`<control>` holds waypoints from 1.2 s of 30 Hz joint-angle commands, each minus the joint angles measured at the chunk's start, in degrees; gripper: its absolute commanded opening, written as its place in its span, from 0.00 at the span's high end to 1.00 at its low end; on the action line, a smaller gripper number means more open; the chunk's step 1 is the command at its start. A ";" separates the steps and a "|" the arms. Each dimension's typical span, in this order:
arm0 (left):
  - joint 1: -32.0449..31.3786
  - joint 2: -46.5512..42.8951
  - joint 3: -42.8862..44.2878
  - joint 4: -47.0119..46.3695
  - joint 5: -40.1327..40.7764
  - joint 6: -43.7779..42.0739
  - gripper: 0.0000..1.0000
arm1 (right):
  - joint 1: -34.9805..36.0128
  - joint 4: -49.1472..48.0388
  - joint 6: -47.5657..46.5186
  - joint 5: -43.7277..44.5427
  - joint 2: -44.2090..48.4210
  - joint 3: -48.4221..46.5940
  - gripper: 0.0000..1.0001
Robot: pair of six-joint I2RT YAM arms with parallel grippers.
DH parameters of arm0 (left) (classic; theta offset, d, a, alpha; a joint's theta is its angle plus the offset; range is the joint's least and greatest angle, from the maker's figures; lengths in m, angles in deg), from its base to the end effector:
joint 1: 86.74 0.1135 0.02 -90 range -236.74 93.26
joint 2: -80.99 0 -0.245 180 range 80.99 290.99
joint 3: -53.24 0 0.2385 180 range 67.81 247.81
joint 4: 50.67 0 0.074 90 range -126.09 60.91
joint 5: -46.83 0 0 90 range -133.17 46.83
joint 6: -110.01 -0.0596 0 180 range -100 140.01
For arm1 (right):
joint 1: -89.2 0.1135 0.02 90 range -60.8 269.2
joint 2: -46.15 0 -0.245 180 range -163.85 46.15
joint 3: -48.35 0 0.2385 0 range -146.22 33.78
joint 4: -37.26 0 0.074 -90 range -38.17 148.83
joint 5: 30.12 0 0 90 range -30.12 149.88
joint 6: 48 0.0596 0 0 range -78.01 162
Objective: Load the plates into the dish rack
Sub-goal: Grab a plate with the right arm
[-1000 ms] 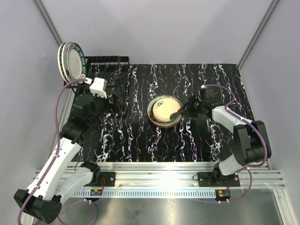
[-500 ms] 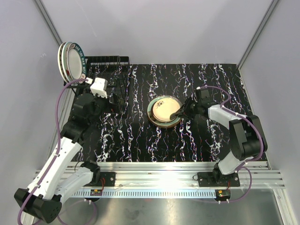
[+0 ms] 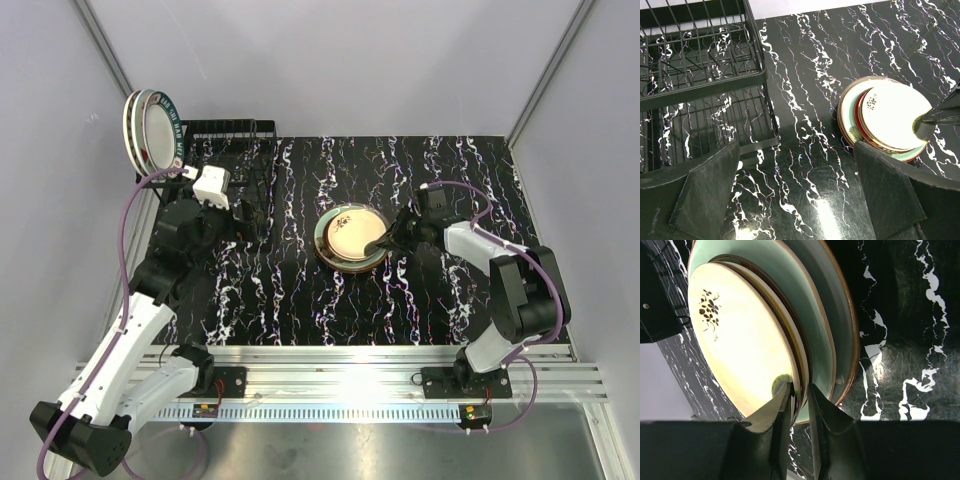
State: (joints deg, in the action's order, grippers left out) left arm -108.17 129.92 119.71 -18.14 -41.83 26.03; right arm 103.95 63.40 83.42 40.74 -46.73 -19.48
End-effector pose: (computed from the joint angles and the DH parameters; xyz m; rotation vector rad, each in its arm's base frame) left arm 0.2011 -0.0774 0.3355 0.2308 1.8293 -0.3148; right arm 0.3142 0.1029 0.1557 0.4458 2.5446 0.8113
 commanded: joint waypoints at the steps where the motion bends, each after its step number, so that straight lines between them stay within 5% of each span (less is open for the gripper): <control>1: -0.28 -0.06 0.66 -1.52 1.03 -0.13 0.01 | 0.46 4.50 -1.97 3.22 2.09 -1.94 0.73; 14: -0.45 0.20 0.66 -1.43 1.12 0.04 0.01 | 0.46 9.43 -2.85 4.90 4.02 -3.17 0.73; 36: -0.89 0.99 0.66 -1.43 -0.37 1.10 0.01 | 0.46 8.64 -1.62 1.56 11.32 -2.56 0.99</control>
State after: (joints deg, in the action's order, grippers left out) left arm -108.80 130.66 119.71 -17.96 -41.48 26.14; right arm 104.17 73.63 81.57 43.76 -38.80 -21.49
